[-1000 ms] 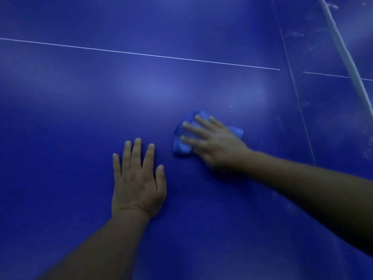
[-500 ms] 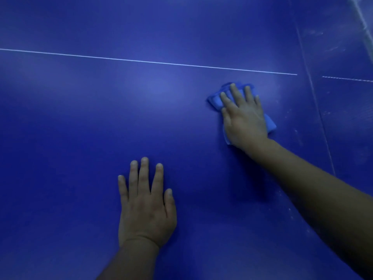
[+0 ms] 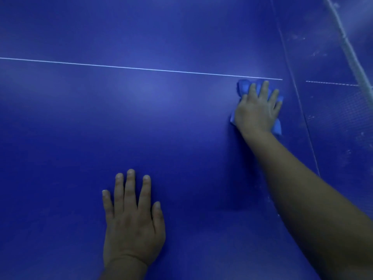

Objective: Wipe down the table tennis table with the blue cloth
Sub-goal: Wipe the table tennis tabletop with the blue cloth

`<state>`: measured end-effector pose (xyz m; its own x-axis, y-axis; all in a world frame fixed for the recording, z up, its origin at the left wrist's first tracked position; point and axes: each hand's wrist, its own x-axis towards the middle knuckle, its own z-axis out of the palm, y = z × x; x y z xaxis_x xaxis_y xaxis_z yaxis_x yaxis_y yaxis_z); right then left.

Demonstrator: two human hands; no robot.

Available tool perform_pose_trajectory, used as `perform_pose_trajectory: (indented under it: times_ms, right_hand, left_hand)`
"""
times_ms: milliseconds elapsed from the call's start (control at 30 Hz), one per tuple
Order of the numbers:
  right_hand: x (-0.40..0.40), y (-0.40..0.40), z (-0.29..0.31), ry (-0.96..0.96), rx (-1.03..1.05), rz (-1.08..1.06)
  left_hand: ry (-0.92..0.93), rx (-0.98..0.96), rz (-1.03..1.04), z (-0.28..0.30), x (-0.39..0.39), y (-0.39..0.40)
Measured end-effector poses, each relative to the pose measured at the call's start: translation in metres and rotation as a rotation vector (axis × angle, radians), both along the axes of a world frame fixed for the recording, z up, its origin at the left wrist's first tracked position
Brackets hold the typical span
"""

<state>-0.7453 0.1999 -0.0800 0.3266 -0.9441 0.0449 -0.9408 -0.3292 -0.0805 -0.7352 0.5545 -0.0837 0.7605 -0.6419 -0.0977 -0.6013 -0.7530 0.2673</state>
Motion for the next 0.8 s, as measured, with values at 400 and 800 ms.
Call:
perform_pose_trajectory:
  times_ms: [400,800]
  right_hand:
    - [0.000,-0.038,0.005,0.073,-0.004,0.040]
    - [0.041,-0.077,0.006,0.094,0.027,0.126]
  left_hand:
    - [0.012,-0.008,0.005,-0.002,0.002,0.001]
    - [0.019,0.005,0.000,0.001,0.001,0.000]
